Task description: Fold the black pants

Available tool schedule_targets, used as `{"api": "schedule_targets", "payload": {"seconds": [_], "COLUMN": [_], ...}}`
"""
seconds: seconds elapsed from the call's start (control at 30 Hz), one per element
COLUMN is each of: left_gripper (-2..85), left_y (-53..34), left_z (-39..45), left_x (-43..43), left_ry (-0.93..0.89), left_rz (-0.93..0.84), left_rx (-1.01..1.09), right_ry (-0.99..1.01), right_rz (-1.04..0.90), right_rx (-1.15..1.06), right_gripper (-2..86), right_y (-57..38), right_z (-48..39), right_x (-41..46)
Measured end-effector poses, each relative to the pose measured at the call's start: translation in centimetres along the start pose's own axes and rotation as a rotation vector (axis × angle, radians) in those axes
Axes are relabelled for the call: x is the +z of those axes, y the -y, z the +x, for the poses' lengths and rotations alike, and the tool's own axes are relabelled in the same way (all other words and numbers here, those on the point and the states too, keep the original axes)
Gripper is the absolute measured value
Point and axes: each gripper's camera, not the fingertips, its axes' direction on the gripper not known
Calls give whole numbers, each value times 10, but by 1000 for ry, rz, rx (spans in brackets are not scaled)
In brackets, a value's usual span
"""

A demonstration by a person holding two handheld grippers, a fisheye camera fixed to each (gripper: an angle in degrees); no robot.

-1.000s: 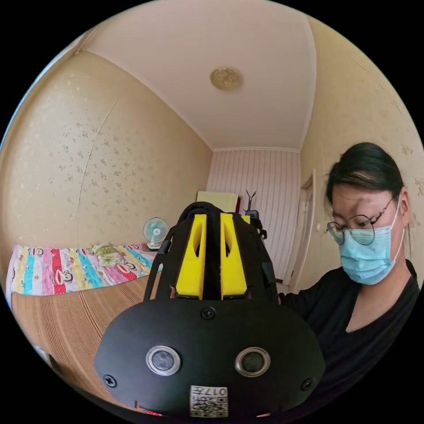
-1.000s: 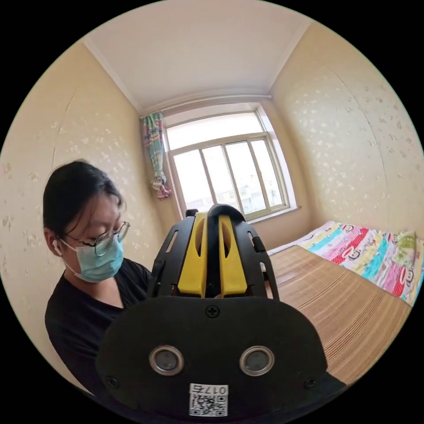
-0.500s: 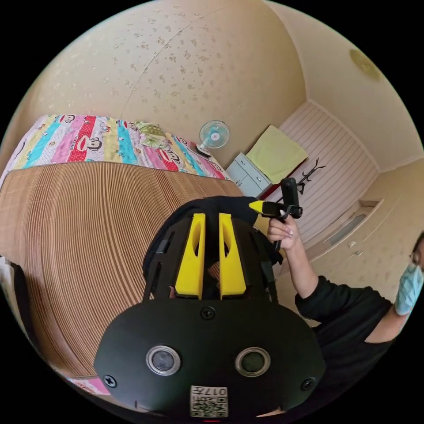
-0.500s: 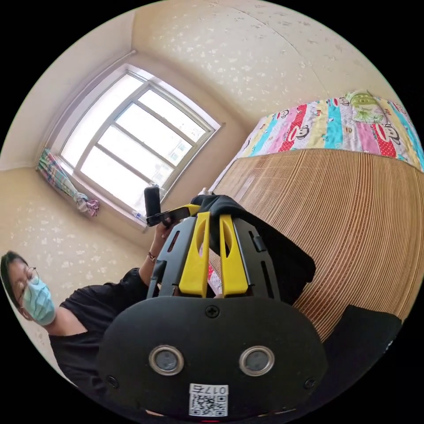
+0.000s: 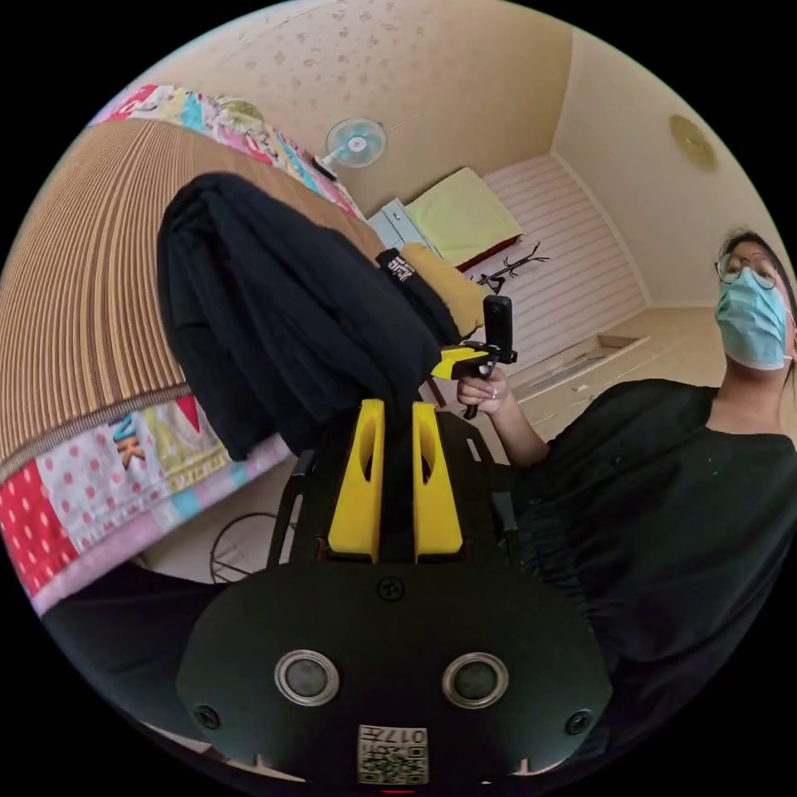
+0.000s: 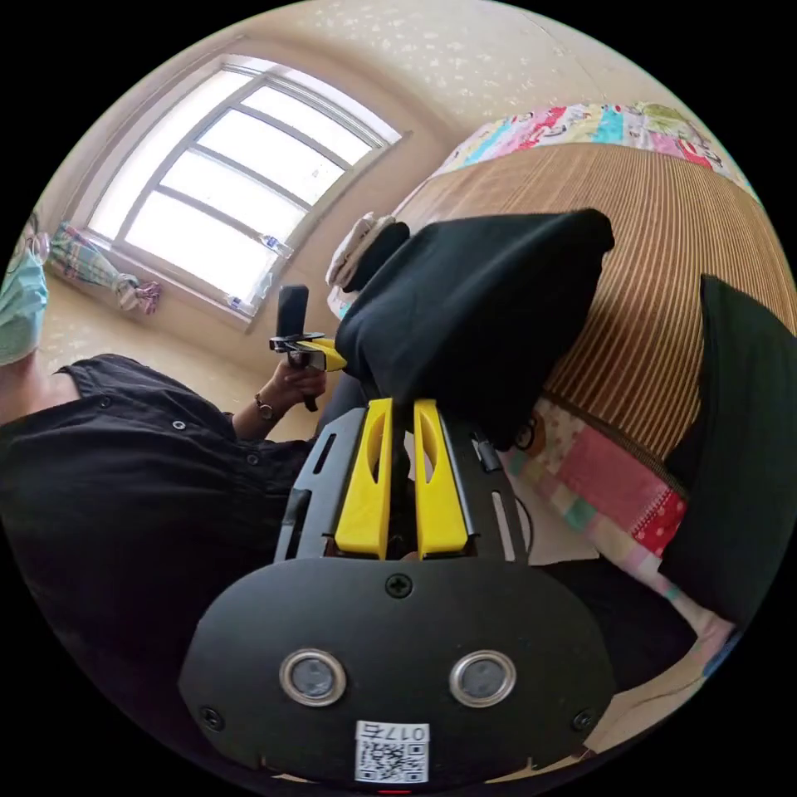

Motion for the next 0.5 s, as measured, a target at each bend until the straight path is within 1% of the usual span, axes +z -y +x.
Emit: {"api": "schedule_targets", "payload": {"seconds": [0.07,0.13,0.17,0.2,0.27,0.37,0.43,0.5], "left_gripper": [57,57,57,58,59,65,72,87], "left_y": [-4,-1,3,4,7,8,10,13], "left_z": [-12,-25,-37,-44,-68,-71,-69,-67], "left_x": [17,22,22,20,8,-13,-29,-49], "left_ry": [117,183,183,168,58,-38,-52,-74], "left_rz": [-63,-98,-107,-109,-92,-61,-69,-73], "left_rx": [-19,-65,-114,-142,-246,-226,-210,-192], "right_ry": [-29,-42,-61,-73,-95,-90,-100,-103], "right_rz": [-79,-118,-127,-131,-141,-142,-129,-72], "right_rx": [66,81,57,41,-39,-93,-116,-111], "right_gripper": [24,27,30,31,39,54,65,79], "right_y": [4,9,12,14,20,27,30,33], "right_z": [23,37,41,41,37,35,37,41], "right_x": [24,36,41,42,36,7,-15,-43]}}
